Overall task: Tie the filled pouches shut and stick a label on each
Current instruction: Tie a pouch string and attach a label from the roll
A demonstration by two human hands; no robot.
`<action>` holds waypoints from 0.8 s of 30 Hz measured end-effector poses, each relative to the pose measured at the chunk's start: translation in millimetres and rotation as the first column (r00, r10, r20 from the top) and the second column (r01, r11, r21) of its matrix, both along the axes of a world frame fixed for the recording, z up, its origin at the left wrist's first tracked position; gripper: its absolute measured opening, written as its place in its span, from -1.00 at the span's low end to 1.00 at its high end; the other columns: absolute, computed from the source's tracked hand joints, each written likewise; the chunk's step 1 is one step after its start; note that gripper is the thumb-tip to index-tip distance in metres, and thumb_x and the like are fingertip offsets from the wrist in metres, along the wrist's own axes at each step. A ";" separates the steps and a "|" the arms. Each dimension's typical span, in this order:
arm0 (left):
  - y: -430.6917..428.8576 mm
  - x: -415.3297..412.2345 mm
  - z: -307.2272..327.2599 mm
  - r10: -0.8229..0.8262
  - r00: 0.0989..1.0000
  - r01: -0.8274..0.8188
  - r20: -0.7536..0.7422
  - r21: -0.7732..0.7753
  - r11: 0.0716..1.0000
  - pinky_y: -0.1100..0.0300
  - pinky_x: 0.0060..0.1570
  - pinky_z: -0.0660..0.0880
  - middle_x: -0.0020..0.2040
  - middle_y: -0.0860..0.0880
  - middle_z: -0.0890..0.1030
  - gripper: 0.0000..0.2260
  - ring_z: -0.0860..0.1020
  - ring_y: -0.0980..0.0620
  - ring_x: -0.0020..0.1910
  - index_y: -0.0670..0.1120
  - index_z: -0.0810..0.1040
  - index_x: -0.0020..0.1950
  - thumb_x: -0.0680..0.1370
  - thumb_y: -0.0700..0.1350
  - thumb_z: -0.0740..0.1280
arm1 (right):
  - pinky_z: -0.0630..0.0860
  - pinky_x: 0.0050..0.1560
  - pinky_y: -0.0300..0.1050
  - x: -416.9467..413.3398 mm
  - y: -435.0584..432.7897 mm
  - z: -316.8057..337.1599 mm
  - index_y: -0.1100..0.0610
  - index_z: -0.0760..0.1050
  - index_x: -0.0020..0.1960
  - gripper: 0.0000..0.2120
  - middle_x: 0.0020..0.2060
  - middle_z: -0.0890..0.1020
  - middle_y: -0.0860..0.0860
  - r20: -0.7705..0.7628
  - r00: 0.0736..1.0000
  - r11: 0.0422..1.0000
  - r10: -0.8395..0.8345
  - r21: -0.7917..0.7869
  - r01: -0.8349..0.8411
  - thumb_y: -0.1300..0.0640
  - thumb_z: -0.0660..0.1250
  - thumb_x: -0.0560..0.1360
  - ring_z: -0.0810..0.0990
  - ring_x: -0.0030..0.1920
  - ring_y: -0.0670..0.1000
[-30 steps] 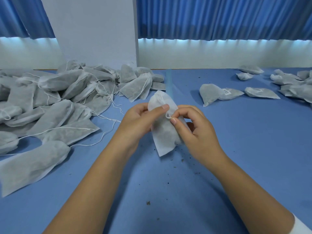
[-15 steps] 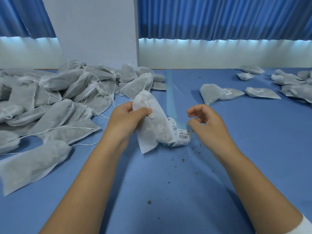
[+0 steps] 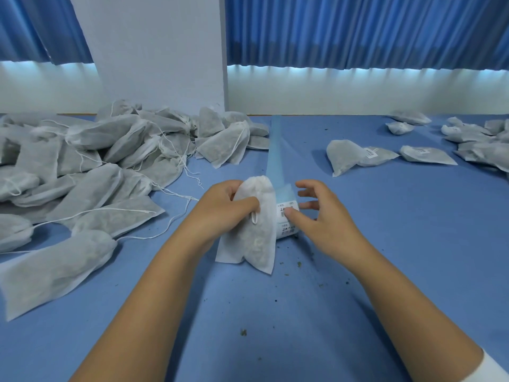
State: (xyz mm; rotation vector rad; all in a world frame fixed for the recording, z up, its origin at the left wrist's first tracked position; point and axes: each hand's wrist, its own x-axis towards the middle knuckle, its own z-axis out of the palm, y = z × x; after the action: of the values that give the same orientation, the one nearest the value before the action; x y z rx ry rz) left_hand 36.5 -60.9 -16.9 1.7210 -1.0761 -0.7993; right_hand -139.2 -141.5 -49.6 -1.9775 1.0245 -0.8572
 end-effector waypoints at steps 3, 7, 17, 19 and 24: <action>1.2 -1.4 0.1 -0.040 0.999 0.040 -0.016 -0.008 0.999 0.11 -0.12 0.40 -0.25 0.04 0.58 -0.69 0.50 0.05 -0.23 -0.16 0.60 -0.09 0.23 -0.05 0.36 | 0.43 -0.20 -0.30 2.1 -0.9 -1.0 -0.04 0.37 0.32 -0.59 -0.11 0.63 -0.13 0.047 0.998 0.981 0.037 0.188 -0.045 -0.01 0.39 0.52 0.56 -0.27 -0.22; 2.8 -2.7 0.7 -0.081 0.997 0.080 -0.019 -0.031 0.996 0.12 -0.12 0.41 -0.23 0.04 0.59 -0.73 0.52 0.07 -0.22 -0.11 0.62 -0.10 0.25 -0.06 0.35 | 0.41 -0.24 -0.15 3.6 -0.4 -4.0 -0.09 0.39 0.26 -0.67 -0.39 0.54 -0.05 0.004 0.997 0.982 0.076 0.173 -0.076 -0.08 0.34 0.53 0.45 -0.39 -0.11; 6.3 -3.2 -1.7 -0.218 0.971 0.217 0.095 0.014 0.976 0.14 -0.06 0.51 -0.11 0.03 0.68 -0.79 0.59 0.13 -0.15 0.05 0.66 0.01 0.46 -0.22 0.36 | 0.49 -0.20 -0.32 3.3 1.6 1.8 -0.09 0.42 0.22 -0.80 -0.29 0.64 -0.16 0.078 0.997 0.979 0.006 0.202 -0.022 0.00 0.21 0.61 0.59 -0.26 -0.15; 6.5 -0.1 -2.4 -0.200 0.975 0.198 0.100 0.021 0.980 0.13 -0.04 0.52 -0.09 0.01 0.68 -0.78 0.59 0.11 -0.14 0.05 0.66 0.00 0.48 -0.23 0.35 | 0.60 -0.07 -0.15 -2.9 -0.8 8.4 -0.08 0.44 0.24 -0.74 -0.15 0.67 0.02 0.126 0.992 0.963 -0.015 0.267 -0.019 0.12 0.17 0.59 0.64 -0.18 -0.06; 6.4 0.8 -3.3 -0.168 0.983 0.167 0.079 0.025 0.986 0.11 -0.05 0.51 -0.02 -0.07 0.69 -0.78 0.58 0.08 -0.16 0.04 0.66 0.02 0.49 -0.24 0.34 | 0.57 -0.04 0.02 -15.3 -0.6 17.6 -0.02 0.56 0.06 -0.78 -0.20 0.68 0.04 0.059 0.990 0.978 0.124 0.161 -0.132 0.25 0.34 0.51 0.58 -0.20 0.02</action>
State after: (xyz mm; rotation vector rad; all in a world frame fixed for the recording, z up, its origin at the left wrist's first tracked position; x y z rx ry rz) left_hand 37.3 -54.5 -20.2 1.7062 -1.2854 -0.8520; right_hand -154.4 -142.1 -32.0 -1.8518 0.8992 -0.7231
